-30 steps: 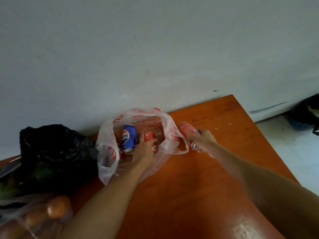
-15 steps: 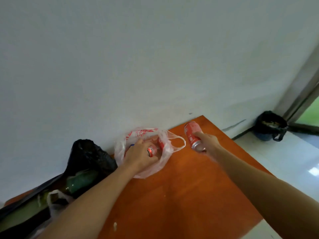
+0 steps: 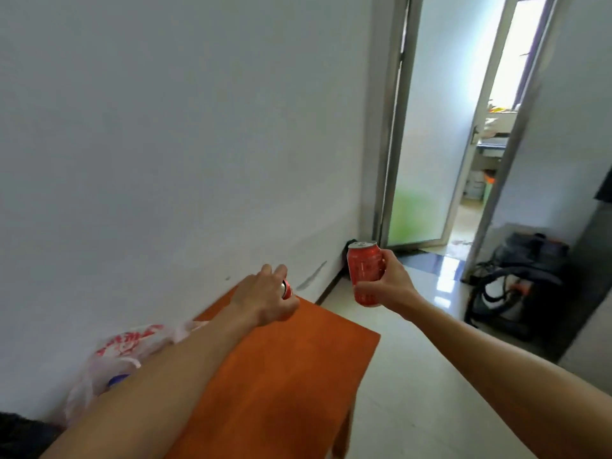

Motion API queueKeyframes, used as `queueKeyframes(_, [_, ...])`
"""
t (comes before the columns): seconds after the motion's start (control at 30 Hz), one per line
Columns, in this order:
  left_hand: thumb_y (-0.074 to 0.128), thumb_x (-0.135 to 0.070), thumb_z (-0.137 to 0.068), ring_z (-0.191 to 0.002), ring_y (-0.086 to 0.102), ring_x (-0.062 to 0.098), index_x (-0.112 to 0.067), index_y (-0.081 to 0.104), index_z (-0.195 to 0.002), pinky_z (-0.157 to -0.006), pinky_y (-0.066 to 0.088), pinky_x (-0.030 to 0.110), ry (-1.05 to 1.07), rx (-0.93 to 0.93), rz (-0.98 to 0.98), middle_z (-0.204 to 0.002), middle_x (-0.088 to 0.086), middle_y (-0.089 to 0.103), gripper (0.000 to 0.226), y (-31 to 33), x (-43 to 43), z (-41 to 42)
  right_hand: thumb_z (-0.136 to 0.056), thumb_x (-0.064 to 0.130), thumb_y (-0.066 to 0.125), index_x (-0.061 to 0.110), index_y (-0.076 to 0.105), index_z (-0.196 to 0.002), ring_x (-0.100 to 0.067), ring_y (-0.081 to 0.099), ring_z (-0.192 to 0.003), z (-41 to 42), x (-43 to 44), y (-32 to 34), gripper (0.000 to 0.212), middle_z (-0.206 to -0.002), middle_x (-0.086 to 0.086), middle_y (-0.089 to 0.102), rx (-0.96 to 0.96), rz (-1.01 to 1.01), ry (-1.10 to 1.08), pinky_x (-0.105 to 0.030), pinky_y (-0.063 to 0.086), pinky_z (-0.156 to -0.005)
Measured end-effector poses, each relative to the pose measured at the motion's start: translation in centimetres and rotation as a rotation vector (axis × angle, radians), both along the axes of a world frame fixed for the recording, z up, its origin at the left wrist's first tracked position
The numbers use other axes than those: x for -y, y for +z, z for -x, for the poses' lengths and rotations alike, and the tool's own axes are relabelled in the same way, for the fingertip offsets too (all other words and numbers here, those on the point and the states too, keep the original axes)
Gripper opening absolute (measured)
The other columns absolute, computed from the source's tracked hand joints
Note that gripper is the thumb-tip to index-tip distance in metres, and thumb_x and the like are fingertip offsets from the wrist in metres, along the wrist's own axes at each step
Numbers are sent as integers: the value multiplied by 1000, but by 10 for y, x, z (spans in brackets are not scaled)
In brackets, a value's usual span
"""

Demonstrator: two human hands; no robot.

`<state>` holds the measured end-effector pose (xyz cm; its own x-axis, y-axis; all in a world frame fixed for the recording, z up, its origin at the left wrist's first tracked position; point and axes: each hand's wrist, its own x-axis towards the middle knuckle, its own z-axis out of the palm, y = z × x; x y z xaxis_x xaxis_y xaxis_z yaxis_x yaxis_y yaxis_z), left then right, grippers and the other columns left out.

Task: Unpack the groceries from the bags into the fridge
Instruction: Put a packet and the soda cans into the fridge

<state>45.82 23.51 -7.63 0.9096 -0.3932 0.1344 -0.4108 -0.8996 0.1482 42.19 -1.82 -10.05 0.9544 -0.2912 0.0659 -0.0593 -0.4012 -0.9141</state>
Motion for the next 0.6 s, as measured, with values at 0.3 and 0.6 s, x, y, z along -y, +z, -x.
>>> queueKeyframes(0.3, [61, -53, -75, -83, 59, 27, -19, 53, -102, -75, 52, 37, -403, 53, -21, -97, 7, 62, 44, 28, 278, 54, -58, 33, 81, 35, 33, -132, -20, 61, -84, 146, 253, 20, 88, -100, 1, 62, 97, 330, -382, -31, 51, -73])
queueKeyframes(0.6, [61, -52, -76, -71, 52, 22, -21, 48, -85, -60, 37, 29, -682, 85, 48, -78, 1, 57, 35, 46, 511, 110, -75, 54, 74, 27, 35, -134, -13, 64, -77, 238, 454, 44, 76, -98, 5, 63, 160, 440, -643, -32, 57, -69])
